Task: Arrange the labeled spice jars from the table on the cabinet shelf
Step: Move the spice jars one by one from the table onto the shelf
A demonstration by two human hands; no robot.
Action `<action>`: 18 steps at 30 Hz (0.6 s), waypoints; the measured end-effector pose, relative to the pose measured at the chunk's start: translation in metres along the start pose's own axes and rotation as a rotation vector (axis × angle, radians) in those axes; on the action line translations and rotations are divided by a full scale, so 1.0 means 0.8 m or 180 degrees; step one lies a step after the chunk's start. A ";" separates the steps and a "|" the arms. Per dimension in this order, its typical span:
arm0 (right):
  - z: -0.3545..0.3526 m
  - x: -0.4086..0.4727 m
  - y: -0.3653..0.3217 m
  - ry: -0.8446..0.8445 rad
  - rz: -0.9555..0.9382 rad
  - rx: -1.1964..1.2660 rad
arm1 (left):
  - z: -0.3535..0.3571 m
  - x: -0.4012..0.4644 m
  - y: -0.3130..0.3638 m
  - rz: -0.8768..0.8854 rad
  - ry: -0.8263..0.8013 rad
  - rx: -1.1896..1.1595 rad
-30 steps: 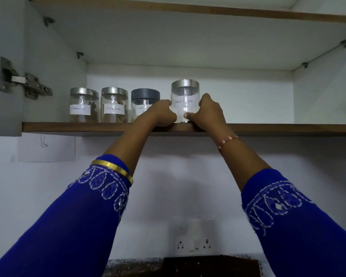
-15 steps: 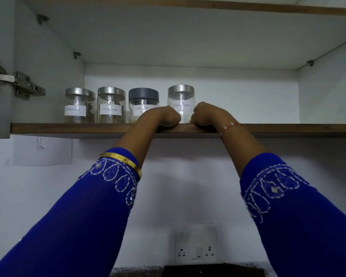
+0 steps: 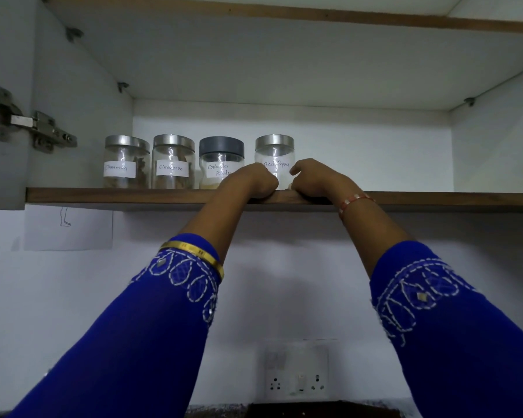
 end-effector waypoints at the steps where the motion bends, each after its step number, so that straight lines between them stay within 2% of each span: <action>1: 0.001 0.001 0.000 0.0007 -0.0003 -0.0027 | 0.000 0.001 0.000 -0.0019 0.0015 -0.0006; 5: 0.002 0.003 0.006 0.0240 0.0019 -0.0137 | 0.000 0.001 -0.004 -0.0078 0.0189 0.0022; 9: -0.007 -0.017 0.008 0.0927 -0.0020 -0.0454 | -0.017 -0.023 -0.003 -0.0092 0.1014 0.0206; 12: -0.010 -0.049 0.002 0.1271 -0.0216 -0.0849 | -0.021 -0.057 0.014 0.0459 0.1637 0.0845; 14: -0.009 -0.070 0.004 0.1218 -0.0269 -0.1039 | -0.020 -0.080 0.016 0.0728 0.1836 0.0940; 18: 0.006 -0.124 0.017 0.0752 -0.0513 -0.1015 | 0.003 -0.128 0.002 0.0760 0.1510 0.0293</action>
Point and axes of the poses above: each hand's wrist, its own x-axis towards the middle knuckle, its own z-axis out of the palm, y = z × x, the point moved 8 cm from there along x, towards the middle knuckle, and after that the axes turned 6 degrees about y, right-handed, at the moved point
